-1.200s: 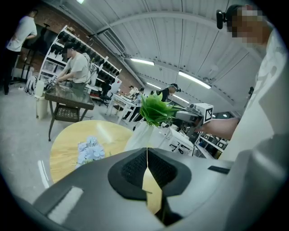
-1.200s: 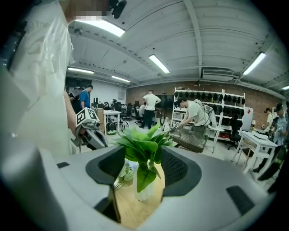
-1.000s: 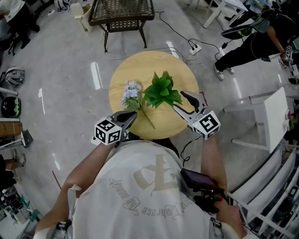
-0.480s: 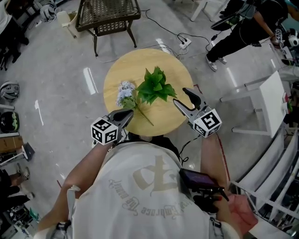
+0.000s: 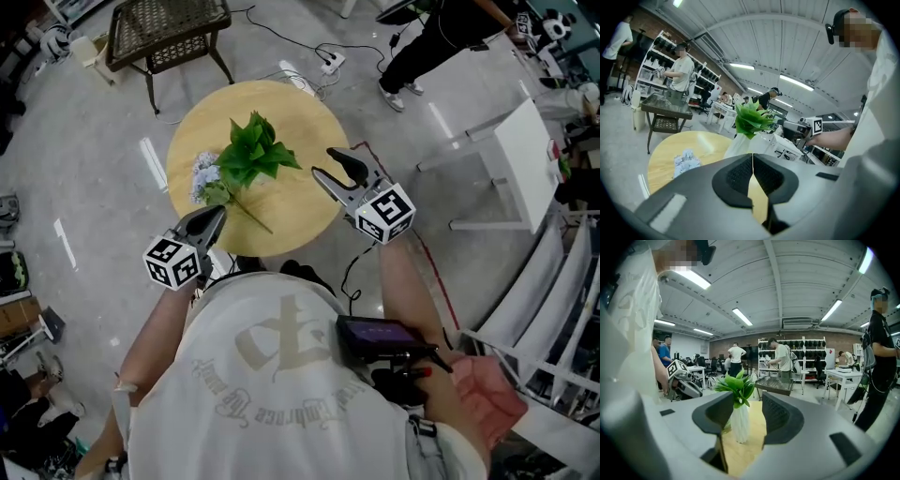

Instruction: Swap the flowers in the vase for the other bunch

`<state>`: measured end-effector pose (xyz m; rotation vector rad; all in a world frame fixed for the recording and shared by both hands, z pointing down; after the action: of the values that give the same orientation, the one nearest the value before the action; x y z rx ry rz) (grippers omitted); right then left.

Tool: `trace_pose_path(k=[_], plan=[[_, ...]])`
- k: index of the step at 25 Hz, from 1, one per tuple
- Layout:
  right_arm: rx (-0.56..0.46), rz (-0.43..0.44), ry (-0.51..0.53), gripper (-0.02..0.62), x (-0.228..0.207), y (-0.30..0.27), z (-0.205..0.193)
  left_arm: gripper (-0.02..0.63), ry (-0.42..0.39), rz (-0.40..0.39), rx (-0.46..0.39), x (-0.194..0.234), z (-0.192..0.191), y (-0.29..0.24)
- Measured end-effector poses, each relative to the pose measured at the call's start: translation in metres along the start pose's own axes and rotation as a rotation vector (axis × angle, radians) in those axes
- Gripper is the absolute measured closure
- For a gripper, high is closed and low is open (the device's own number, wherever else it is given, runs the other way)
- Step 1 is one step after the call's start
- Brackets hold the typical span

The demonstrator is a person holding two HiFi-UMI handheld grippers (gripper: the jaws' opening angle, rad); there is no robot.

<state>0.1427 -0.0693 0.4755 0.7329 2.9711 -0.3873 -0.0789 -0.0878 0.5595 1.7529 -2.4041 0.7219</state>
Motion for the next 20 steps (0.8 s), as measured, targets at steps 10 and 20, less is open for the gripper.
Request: trace_pose_path(k=[10,20], plan=[[-0.013,0.025,-0.012,0.470,-0.014,0.020,-0.004,0.597,-0.009,0.074,-0.037,-0.023,0.010,-0.007],[0.001,0.061,-0.040,0.508,-0.008,0.031,-0.021,0.597,-0.011,0.109,-0.078,-0.044,0.015,-0.004]])
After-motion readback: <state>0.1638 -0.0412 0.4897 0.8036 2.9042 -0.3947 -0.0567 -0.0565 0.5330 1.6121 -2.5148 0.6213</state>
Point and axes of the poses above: the fingertips, and each gripper's own axes: y backward along the fingers, x to its left, z out of its top, the point moved 1 cm from there along y, backward along the fingers, and after that the axes turned 8 degrees about -y, right-handed, at the moved point
